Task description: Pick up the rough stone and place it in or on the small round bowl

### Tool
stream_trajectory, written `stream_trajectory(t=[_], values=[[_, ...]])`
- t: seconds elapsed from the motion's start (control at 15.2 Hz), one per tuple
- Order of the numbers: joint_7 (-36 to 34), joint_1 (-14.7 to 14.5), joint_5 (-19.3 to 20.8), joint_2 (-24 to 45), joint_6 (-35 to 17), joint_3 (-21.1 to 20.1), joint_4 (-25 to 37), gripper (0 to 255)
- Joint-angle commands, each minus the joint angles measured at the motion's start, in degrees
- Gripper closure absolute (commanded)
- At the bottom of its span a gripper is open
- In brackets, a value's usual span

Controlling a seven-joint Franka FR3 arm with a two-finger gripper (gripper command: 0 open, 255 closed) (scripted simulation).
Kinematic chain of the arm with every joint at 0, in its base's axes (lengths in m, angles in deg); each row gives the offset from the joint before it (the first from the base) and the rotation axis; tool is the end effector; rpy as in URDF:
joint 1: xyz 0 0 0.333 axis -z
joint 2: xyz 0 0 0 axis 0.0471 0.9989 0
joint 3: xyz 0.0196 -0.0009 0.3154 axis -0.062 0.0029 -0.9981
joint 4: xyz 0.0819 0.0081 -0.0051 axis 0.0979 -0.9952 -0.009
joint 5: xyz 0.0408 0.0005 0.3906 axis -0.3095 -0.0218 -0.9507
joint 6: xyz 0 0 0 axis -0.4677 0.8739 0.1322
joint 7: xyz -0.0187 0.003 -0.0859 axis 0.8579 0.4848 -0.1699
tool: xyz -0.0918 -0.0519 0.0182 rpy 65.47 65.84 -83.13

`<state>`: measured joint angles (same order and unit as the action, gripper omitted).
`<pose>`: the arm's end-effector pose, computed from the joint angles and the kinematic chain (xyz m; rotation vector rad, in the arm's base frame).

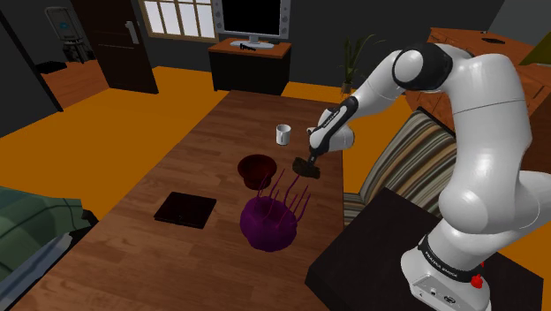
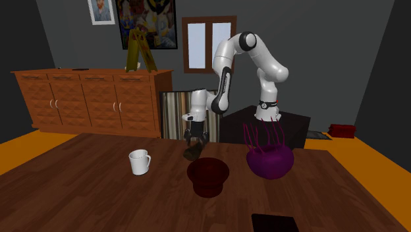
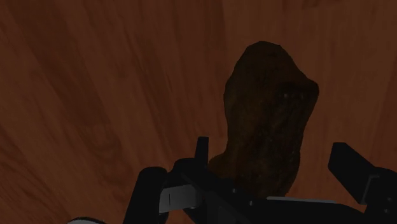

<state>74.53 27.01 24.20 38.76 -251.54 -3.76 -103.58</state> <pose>0.5589 -0.1737 0.0917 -3.0217 -0.6407 -0.3056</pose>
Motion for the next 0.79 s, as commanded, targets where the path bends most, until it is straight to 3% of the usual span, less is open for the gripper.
stream_trajectory(t=[0.0, 0.73], values=[[0.01, -0.44, 0.19, 1.64, -0.83, 0.25, 0.83, 0], [-0.11, -1.02, 0.33, 3.8, -1.6, 0.67, 2.26, 0]])
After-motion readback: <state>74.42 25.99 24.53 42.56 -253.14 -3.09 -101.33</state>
